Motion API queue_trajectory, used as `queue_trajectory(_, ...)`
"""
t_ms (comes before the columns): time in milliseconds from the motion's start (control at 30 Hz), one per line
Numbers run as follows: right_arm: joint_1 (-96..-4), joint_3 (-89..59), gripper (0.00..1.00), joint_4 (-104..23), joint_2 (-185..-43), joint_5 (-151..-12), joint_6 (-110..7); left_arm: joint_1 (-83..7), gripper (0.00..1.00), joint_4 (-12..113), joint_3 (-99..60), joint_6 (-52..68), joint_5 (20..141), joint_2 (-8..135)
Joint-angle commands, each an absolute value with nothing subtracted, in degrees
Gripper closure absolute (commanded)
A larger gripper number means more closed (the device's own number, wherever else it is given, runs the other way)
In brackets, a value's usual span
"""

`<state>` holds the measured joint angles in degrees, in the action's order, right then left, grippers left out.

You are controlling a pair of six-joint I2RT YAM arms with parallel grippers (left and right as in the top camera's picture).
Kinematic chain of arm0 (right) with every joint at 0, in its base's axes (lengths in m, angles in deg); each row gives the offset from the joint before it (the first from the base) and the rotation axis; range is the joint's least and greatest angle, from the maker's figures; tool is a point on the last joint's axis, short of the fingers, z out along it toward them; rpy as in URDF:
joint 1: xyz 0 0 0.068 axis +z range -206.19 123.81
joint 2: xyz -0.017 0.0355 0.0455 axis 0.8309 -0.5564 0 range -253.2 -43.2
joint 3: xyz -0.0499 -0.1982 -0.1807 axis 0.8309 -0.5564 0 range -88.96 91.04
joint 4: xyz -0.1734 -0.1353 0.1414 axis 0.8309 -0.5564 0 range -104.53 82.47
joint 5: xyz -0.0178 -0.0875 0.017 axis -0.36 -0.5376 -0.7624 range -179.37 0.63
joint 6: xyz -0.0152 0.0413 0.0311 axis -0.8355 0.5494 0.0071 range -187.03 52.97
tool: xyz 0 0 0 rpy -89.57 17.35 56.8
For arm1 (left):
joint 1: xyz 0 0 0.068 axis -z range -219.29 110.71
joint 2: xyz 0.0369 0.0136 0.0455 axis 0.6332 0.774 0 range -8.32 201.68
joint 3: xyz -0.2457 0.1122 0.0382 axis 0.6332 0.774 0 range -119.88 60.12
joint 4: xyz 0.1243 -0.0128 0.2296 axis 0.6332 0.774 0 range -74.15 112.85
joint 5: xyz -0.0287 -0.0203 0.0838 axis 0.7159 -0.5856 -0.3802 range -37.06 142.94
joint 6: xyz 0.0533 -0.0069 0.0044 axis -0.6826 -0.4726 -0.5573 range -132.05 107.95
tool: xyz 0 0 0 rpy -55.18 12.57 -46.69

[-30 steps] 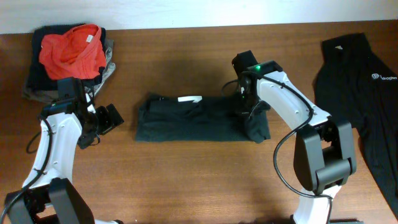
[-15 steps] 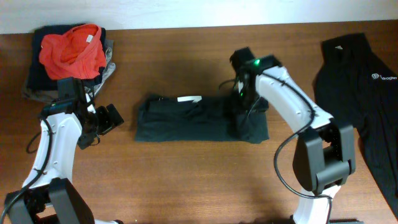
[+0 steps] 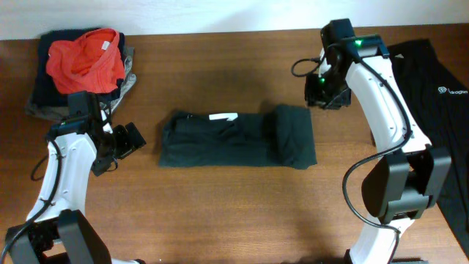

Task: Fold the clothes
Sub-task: 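Release the folded right section and lift the right gripper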

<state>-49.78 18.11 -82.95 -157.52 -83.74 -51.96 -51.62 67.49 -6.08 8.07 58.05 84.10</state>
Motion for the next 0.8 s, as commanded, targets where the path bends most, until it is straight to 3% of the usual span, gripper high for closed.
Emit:
queue_trajectory(0,-49.4,14.0,0.84,-82.5,-157.3,-81.9,-52.1,-51.4,0.01,67.6,-5.5,8.0,58.1,84.7)
queue_trajectory(200,-49.1,4.7,0.95,-76.4,-157.3,-75.1,-52.1,-51.4,0.01,67.6,-5.5,8.0,58.1,84.7)
queue_trajectory(467,-46.1,-7.0,0.96,-64.0,-157.3,-61.7,-51.5,-51.4,0.01,67.9,-5.5,8.0,58.1,84.7)
queue_trajectory(667,-41.6,-12.1,0.90,-57.3,-157.5,-57.8,-50.4,-51.4,0.01,68.0,-5.5,8.0,58.1,84.7)
queue_trajectory(767,-39.8,-12.7,0.96,-55.8,-157.5,-57.0,-50.0,-51.4,0.01,68.1,-5.5,8.0,58.1,84.7)
